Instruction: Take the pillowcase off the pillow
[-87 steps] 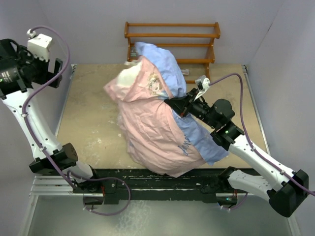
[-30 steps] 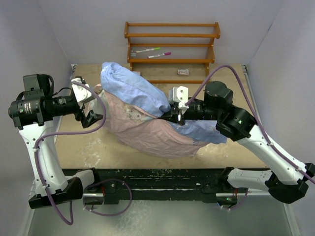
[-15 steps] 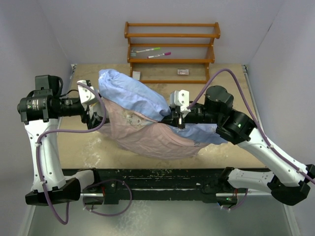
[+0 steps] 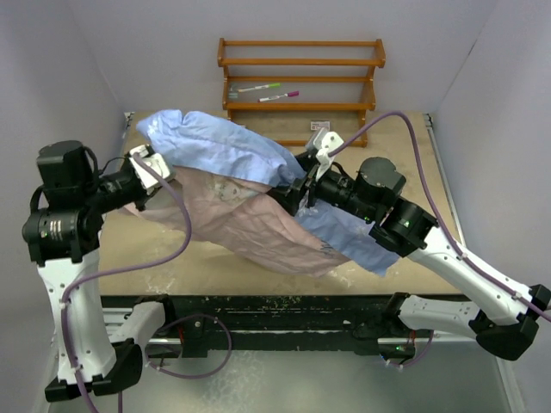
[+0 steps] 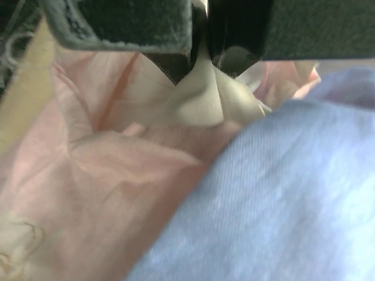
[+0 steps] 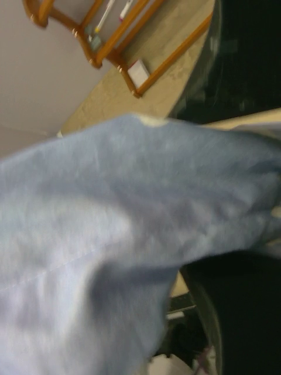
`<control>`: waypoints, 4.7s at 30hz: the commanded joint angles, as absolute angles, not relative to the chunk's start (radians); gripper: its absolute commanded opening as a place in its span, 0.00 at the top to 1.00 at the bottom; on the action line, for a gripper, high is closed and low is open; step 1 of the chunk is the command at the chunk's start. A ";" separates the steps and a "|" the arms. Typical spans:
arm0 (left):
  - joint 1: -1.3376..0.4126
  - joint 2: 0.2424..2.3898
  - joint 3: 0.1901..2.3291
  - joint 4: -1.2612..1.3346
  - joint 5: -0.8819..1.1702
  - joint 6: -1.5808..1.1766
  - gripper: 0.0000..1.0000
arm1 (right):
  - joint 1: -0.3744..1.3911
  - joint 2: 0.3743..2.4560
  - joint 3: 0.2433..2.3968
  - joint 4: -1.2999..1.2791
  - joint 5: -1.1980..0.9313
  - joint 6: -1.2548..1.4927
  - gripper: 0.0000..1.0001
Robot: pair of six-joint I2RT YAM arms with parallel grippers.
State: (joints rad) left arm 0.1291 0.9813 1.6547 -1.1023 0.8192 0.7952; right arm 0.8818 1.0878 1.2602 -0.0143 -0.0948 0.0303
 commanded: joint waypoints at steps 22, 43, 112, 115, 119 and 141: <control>0.132 1.047 1.824 -1.015 0.774 0.837 1.00 | 1.165 1.550 1.916 0.054 0.248 0.027 0.00; 0.132 0.987 1.746 -1.160 0.832 0.930 1.00 | 1.165 1.673 2.077 -0.070 0.198 0.135 0.21; 0.133 1.044 1.867 -0.964 0.593 0.640 1.00 | 1.405 1.327 1.531 0.208 0.693 0.023 0.19; 0.131 1.040 1.866 -0.980 0.599 0.653 1.00 | 1.394 1.364 1.594 0.189 0.741 -0.022 0.26; 0.132 1.036 1.866 -0.989 0.618 0.653 1.00 | 1.384 1.387 1.633 0.168 0.738 -0.034 0.51; 0.132 1.041 1.969 -1.012 0.619 0.623 1.00 | 1.025 1.098 1.255 -0.091 0.681 0.364 1.00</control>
State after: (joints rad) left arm 0.1246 1.0519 1.8786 -1.1278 0.6441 0.6651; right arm 1.1145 1.1439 1.3365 0.0257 0.6201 0.2626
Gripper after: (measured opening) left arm 0.049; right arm 0.007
